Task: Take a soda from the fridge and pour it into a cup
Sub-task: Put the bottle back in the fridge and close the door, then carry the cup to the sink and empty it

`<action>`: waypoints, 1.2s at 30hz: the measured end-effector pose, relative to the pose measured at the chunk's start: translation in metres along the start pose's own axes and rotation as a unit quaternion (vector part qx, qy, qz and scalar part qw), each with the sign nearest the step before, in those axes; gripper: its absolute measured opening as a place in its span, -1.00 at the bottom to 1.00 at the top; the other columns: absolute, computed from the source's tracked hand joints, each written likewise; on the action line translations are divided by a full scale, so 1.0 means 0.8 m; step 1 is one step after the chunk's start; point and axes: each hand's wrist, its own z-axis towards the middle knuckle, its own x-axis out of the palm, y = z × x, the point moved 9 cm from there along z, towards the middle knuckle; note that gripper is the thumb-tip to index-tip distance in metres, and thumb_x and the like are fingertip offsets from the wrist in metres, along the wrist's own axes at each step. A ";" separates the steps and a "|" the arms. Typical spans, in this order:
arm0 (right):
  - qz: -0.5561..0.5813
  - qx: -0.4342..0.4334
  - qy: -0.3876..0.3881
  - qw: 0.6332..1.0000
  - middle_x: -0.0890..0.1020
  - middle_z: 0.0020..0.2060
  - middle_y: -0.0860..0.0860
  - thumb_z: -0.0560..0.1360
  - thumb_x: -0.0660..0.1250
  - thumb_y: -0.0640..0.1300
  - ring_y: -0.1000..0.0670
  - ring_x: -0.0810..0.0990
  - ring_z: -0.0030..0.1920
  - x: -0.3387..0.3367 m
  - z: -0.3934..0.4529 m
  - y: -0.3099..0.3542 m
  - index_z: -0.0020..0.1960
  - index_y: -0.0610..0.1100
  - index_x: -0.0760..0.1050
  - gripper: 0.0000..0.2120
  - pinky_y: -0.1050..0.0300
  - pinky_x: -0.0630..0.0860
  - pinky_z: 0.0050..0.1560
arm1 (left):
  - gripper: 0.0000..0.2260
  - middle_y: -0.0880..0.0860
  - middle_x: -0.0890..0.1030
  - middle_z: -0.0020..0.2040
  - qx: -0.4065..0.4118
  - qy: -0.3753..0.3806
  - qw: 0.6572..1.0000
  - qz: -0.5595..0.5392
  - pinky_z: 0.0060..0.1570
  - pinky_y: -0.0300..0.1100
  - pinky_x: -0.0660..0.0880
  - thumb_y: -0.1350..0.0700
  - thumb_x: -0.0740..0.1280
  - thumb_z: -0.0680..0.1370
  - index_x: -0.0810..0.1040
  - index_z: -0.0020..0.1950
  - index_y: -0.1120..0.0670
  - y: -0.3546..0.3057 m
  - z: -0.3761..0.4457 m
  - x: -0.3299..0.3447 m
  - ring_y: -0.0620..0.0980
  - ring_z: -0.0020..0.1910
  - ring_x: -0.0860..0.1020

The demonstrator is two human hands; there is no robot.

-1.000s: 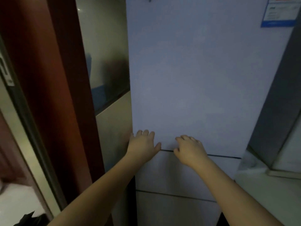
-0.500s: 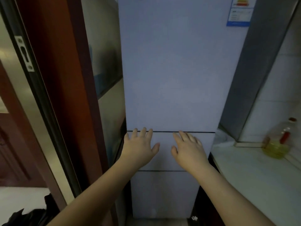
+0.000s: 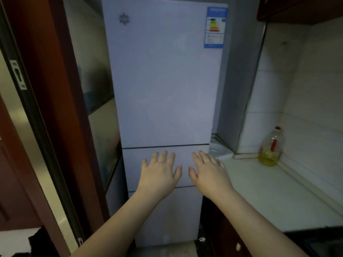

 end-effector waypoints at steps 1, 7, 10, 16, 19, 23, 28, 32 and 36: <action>-0.003 0.003 0.001 1.000 0.10 0.55 -0.01 0.62 -0.02 0.14 -0.03 0.11 0.50 -0.004 -0.016 -0.013 0.56 0.00 0.03 -0.45 -0.02 0.08 0.45 | -0.47 0.01 0.10 0.59 0.003 0.007 1.000 -0.003 0.45 0.18 0.10 -0.21 -0.07 0.64 0.08 0.57 -0.03 -0.017 -0.011 0.002 0.06 0.55 0.04; -0.004 0.033 -0.005 0.999 0.17 0.52 0.00 0.61 0.00 0.12 -0.03 0.15 0.49 -0.036 -0.118 -0.092 0.54 0.00 0.09 -0.47 -0.02 0.14 0.43 | -0.48 0.02 0.12 0.58 0.038 0.018 0.999 -0.002 0.44 0.18 0.11 -0.20 -0.04 0.64 0.11 0.56 -0.03 -0.124 -0.079 0.002 0.07 0.55 0.06; -0.003 0.046 0.004 0.999 0.18 0.52 -0.02 0.62 -0.01 0.11 -0.04 0.14 0.49 -0.050 -0.160 -0.119 0.54 0.00 0.09 -0.48 -0.01 0.11 0.42 | -0.48 0.01 0.15 0.57 0.054 0.022 0.998 -0.006 0.43 0.18 0.13 -0.20 -0.03 0.64 0.13 0.55 -0.03 -0.167 -0.104 -0.006 0.07 0.54 0.08; 0.003 0.081 -0.017 0.997 0.17 0.52 -0.03 0.62 0.00 0.09 -0.04 0.13 0.50 -0.095 -0.234 -0.157 0.55 0.03 0.04 -0.48 0.00 0.09 0.43 | -0.49 -0.03 0.20 0.54 0.104 0.016 0.994 -0.003 0.42 0.19 0.13 -0.19 -0.01 0.63 0.15 0.55 -0.04 -0.239 -0.155 -0.025 0.04 0.53 0.10; -0.009 0.104 -0.021 0.994 0.15 0.53 -0.02 0.62 0.00 0.10 -0.04 0.12 0.50 -0.111 -0.272 -0.168 0.55 0.03 0.04 -0.47 0.00 0.09 0.44 | -0.49 -0.02 0.17 0.55 0.126 0.018 0.992 -0.014 0.43 0.20 0.11 -0.20 -0.01 0.63 0.14 0.55 -0.05 -0.269 -0.173 -0.030 0.05 0.54 0.07; -0.029 0.146 -0.024 0.989 0.14 0.53 -0.02 0.62 -0.01 0.10 -0.04 0.12 0.50 -0.124 -0.324 -0.186 0.56 0.04 0.03 -0.47 -0.01 0.09 0.45 | -0.48 -0.01 0.16 0.55 0.178 0.006 0.984 -0.020 0.42 0.20 0.10 -0.20 -0.01 0.63 0.13 0.55 -0.04 -0.311 -0.200 -0.041 0.06 0.53 0.08; -0.050 0.209 -0.022 0.976 0.13 0.54 -0.02 0.62 -0.01 0.10 -0.05 0.11 0.50 -0.141 -0.395 -0.202 0.55 0.07 0.03 -0.49 -0.03 0.08 0.44 | -0.47 -0.03 0.13 0.57 0.236 0.009 0.971 -0.047 0.45 0.21 0.06 -0.20 -0.02 0.63 0.06 0.57 -0.07 -0.351 -0.243 -0.049 0.07 0.54 0.06; -0.062 0.255 -0.025 0.965 0.15 0.53 -0.03 0.62 -0.03 0.11 -0.06 0.11 0.50 -0.156 -0.450 -0.196 0.55 0.07 0.04 -0.49 -0.05 0.09 0.45 | -0.49 -0.04 0.14 0.57 0.279 0.002 0.959 -0.053 0.44 0.18 0.09 -0.21 -0.02 0.62 0.09 0.56 -0.10 -0.368 -0.289 -0.060 0.06 0.54 0.07; -0.083 0.311 -0.042 0.946 0.16 0.53 -0.03 0.62 -0.04 0.12 -0.06 0.13 0.50 -0.176 -0.523 -0.186 0.54 0.09 0.07 -0.50 -0.06 0.07 0.47 | -0.48 -0.05 0.14 0.57 0.326 0.000 0.942 -0.078 0.45 0.16 0.09 -0.22 -0.02 0.62 0.10 0.56 -0.10 -0.393 -0.339 -0.077 0.05 0.55 0.08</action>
